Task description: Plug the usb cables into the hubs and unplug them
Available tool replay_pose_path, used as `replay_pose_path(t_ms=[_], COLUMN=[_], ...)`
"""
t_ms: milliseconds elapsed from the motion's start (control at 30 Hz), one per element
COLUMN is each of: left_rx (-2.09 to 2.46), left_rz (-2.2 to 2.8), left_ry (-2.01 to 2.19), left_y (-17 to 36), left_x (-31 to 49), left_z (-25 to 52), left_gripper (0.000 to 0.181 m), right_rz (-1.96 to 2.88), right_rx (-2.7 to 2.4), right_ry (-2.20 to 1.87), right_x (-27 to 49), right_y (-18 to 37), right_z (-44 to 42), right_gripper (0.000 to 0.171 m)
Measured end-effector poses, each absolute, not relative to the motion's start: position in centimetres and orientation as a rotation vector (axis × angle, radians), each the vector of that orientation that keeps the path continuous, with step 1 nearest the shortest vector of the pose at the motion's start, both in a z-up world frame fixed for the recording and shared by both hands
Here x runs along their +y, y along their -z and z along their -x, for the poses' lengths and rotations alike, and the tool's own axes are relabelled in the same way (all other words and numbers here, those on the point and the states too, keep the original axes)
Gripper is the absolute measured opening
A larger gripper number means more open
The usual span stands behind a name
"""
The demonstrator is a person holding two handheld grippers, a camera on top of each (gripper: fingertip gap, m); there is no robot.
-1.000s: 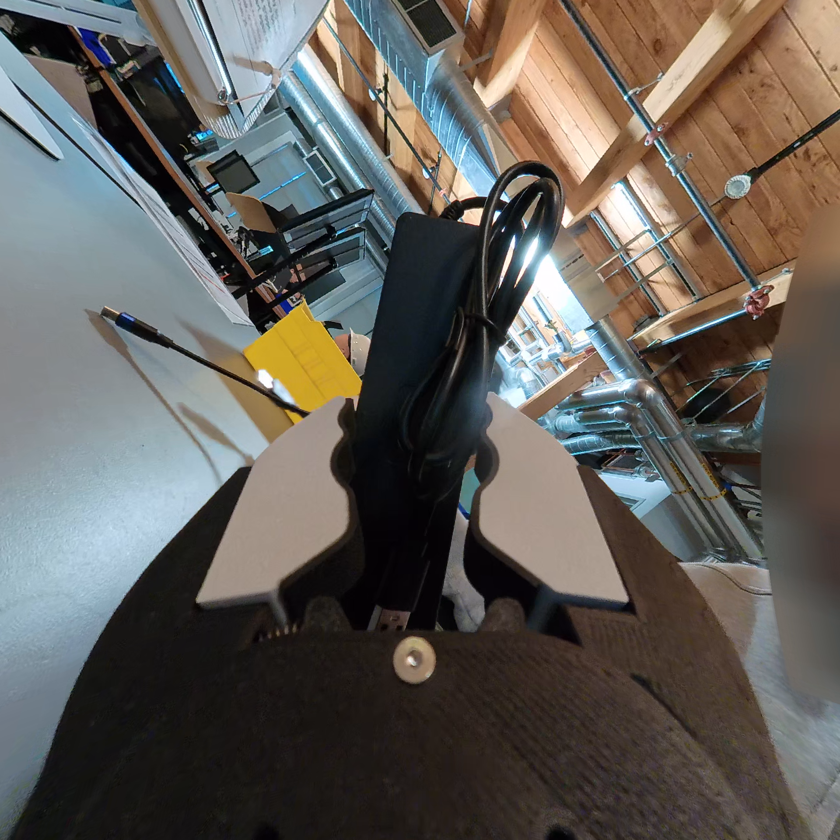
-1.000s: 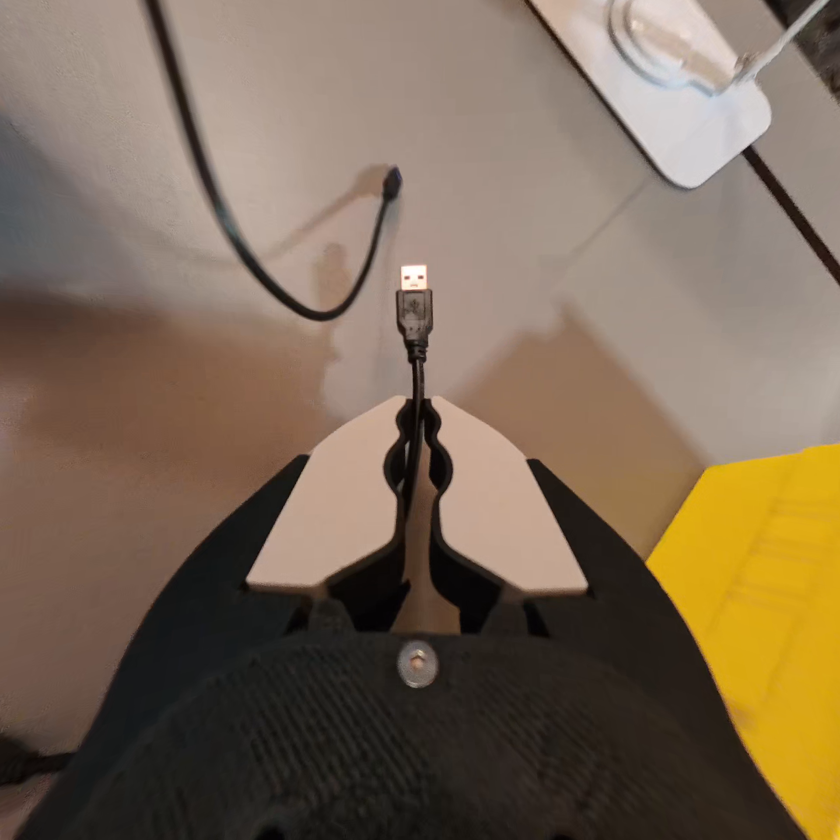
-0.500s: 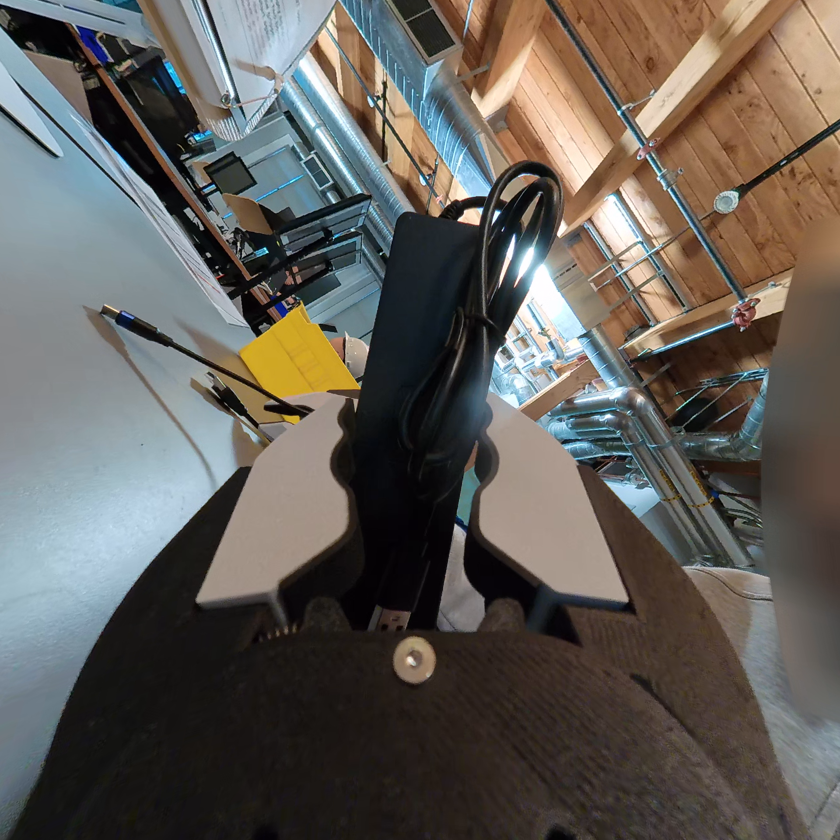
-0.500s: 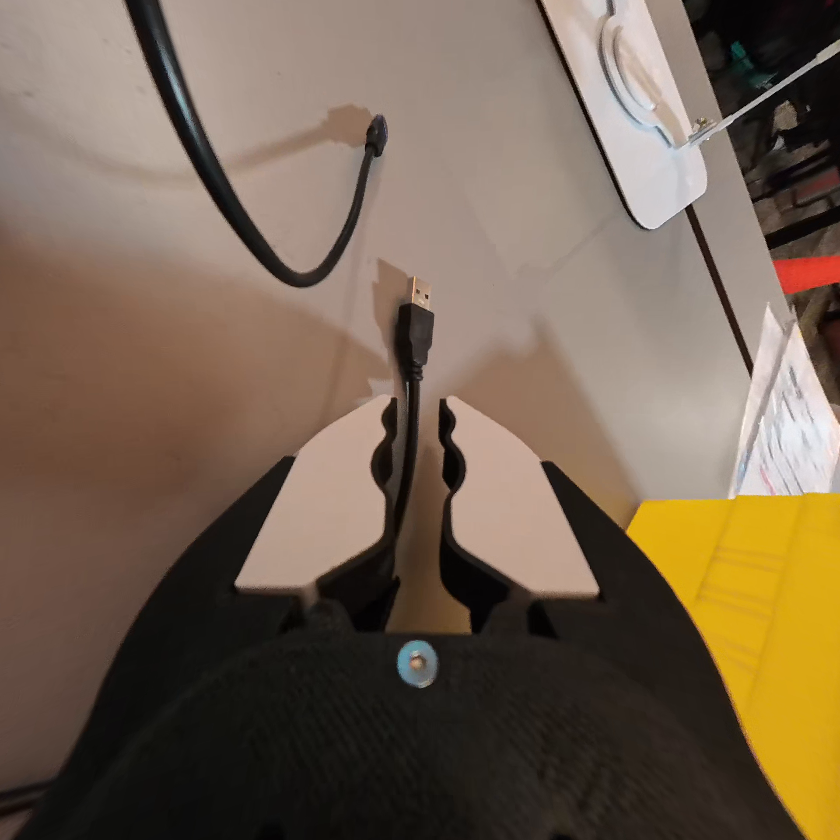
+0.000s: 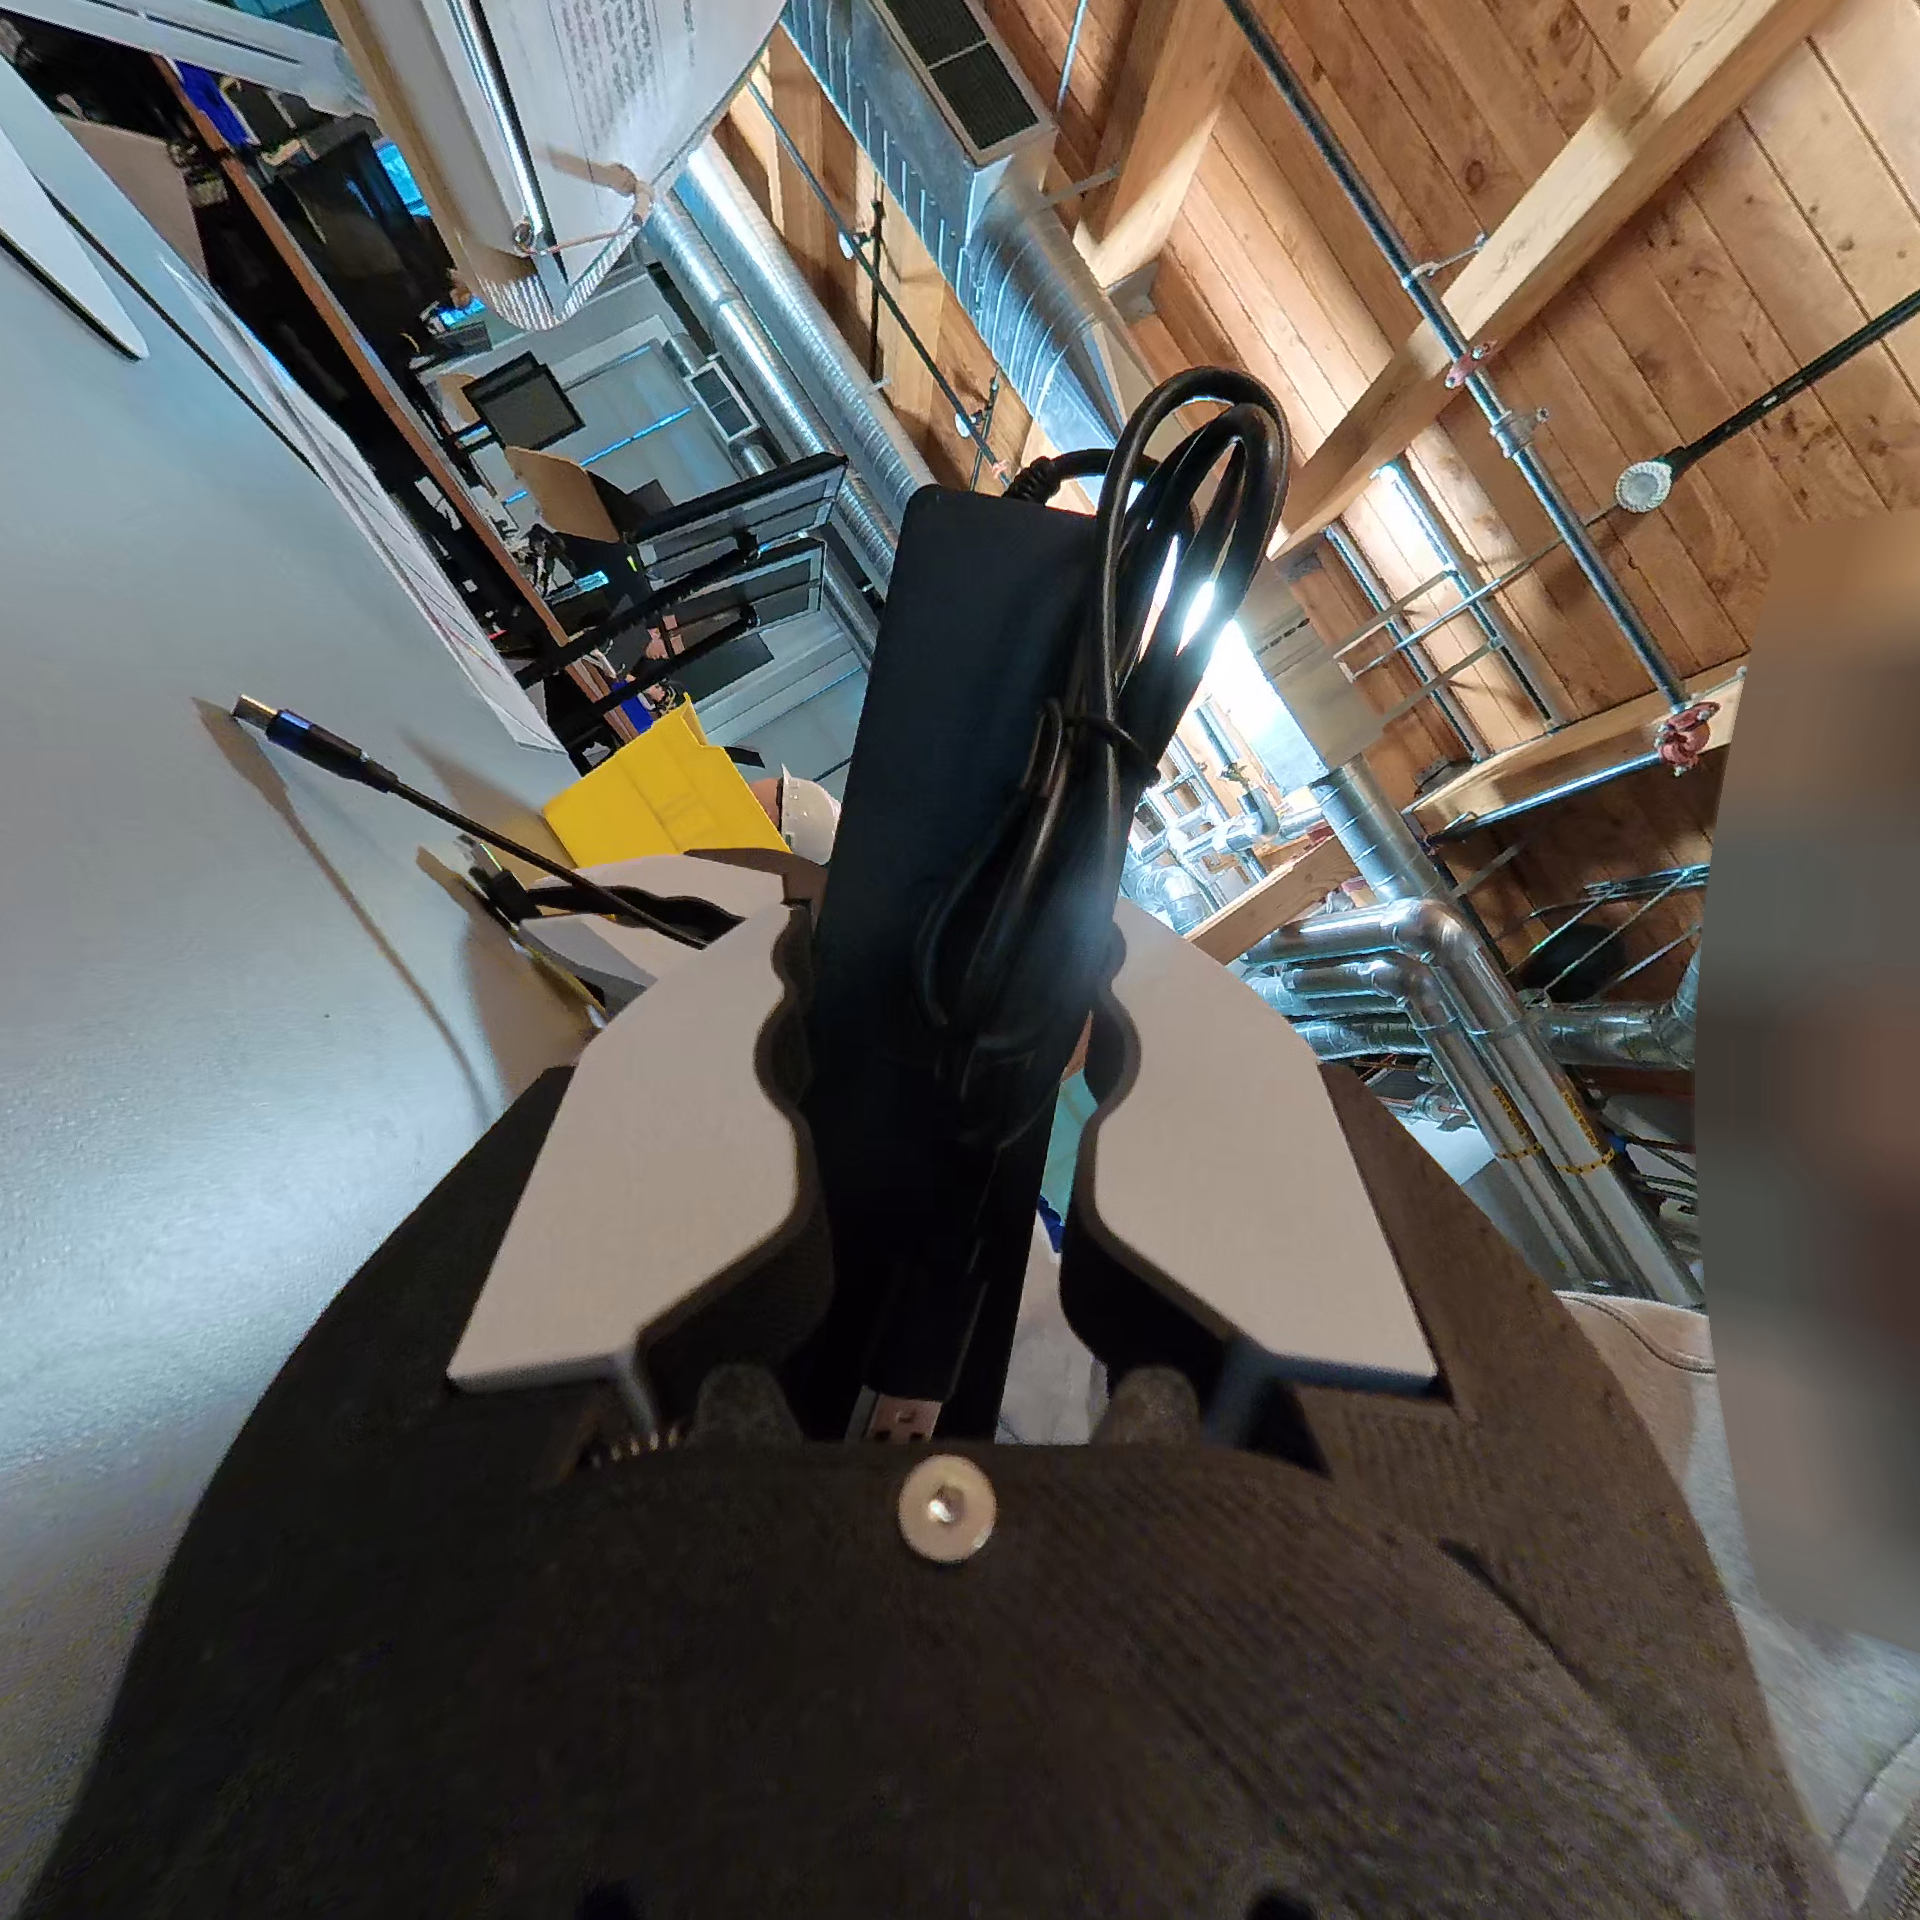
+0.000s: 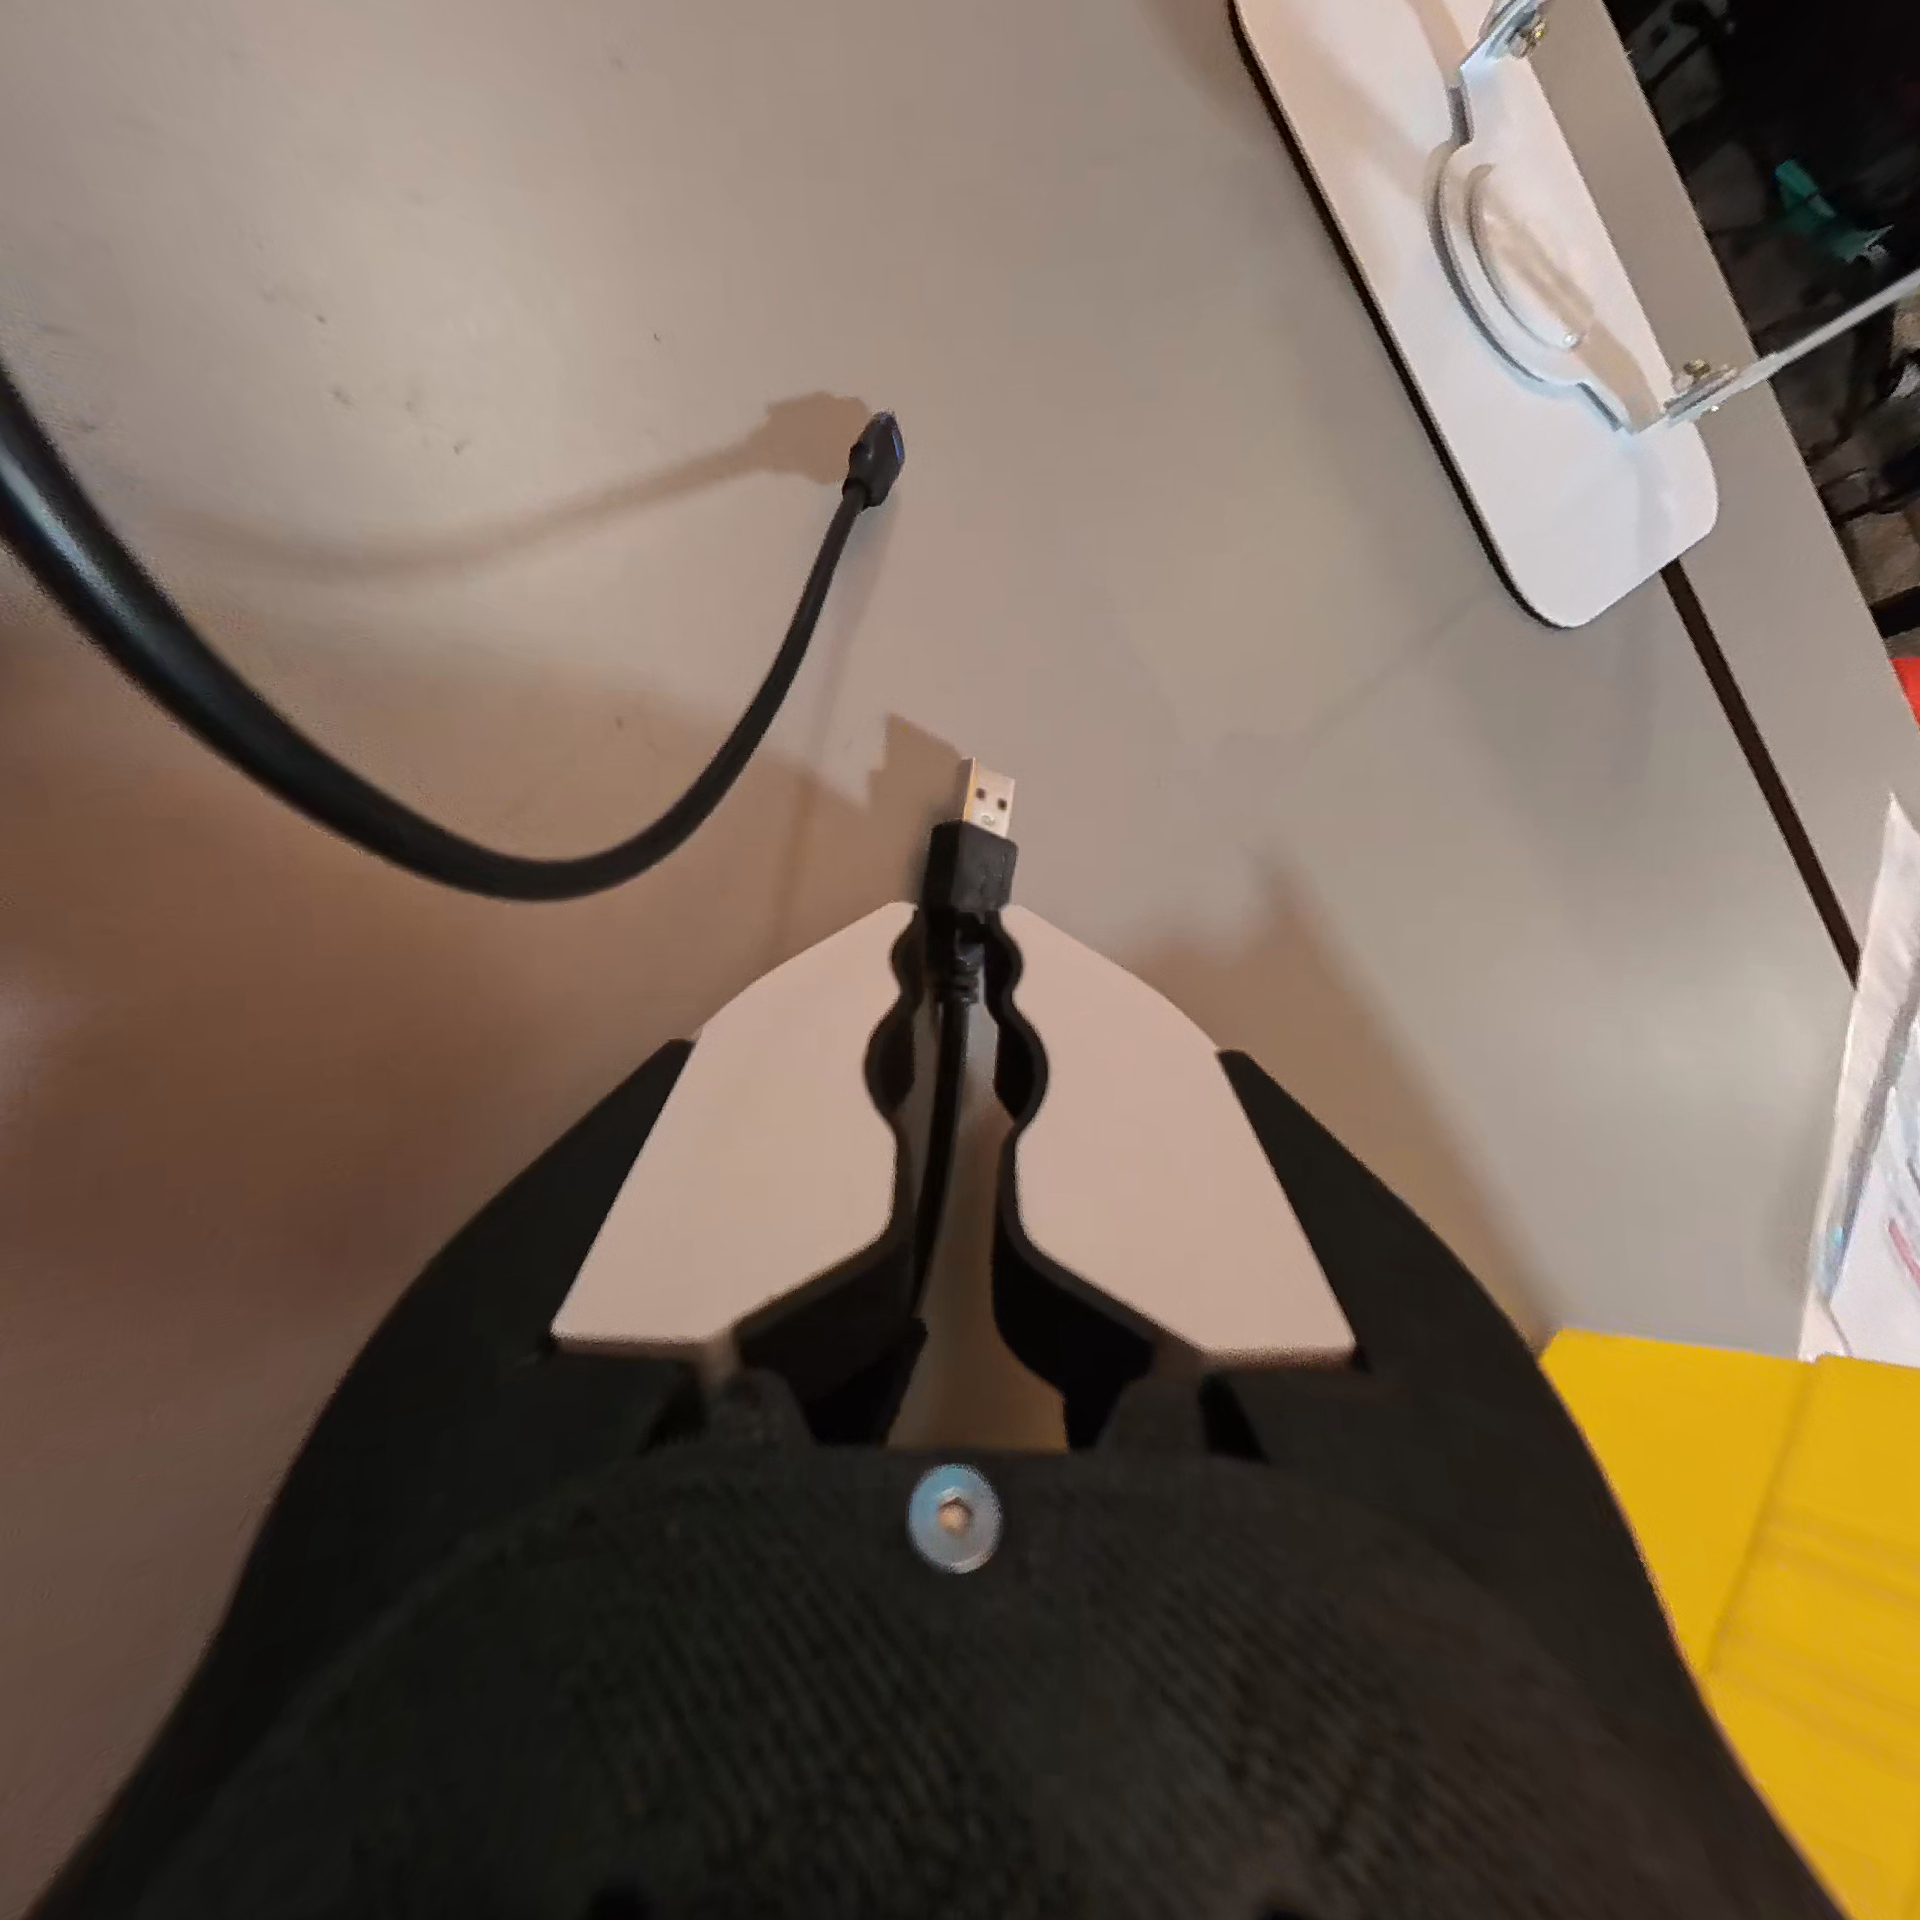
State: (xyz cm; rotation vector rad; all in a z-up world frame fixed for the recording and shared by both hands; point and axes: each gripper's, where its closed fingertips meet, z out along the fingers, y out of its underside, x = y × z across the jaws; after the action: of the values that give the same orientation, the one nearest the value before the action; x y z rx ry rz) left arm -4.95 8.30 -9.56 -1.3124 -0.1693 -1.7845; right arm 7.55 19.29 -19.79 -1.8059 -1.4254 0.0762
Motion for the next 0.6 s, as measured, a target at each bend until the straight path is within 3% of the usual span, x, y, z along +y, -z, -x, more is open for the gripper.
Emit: replay_pose_path(t_ms=[200,467,600], left_rx=[-0.178,-0.191,-0.198], left_rz=[1.306,1.295,1.291], left_ry=[1.793,1.806,1.813], left_y=[9.5,9.5,9.5], left_x=[8.3,8.4,8.4], left_z=[5.1,5.2,5.3], left_gripper=[0.051,0.051,0.051], right_rz=[1.872,2.021,1.996], right_rx=[-1.410,-1.191,-1.169], right_ry=[-0.120,-0.618,-0.553], right_x=[19.4,18.2,18.9], right_y=[19.8,17.7,17.8], right_z=[-7.4,-7.9,-8.9], right_gripper=[0.007,0.000,0.000])
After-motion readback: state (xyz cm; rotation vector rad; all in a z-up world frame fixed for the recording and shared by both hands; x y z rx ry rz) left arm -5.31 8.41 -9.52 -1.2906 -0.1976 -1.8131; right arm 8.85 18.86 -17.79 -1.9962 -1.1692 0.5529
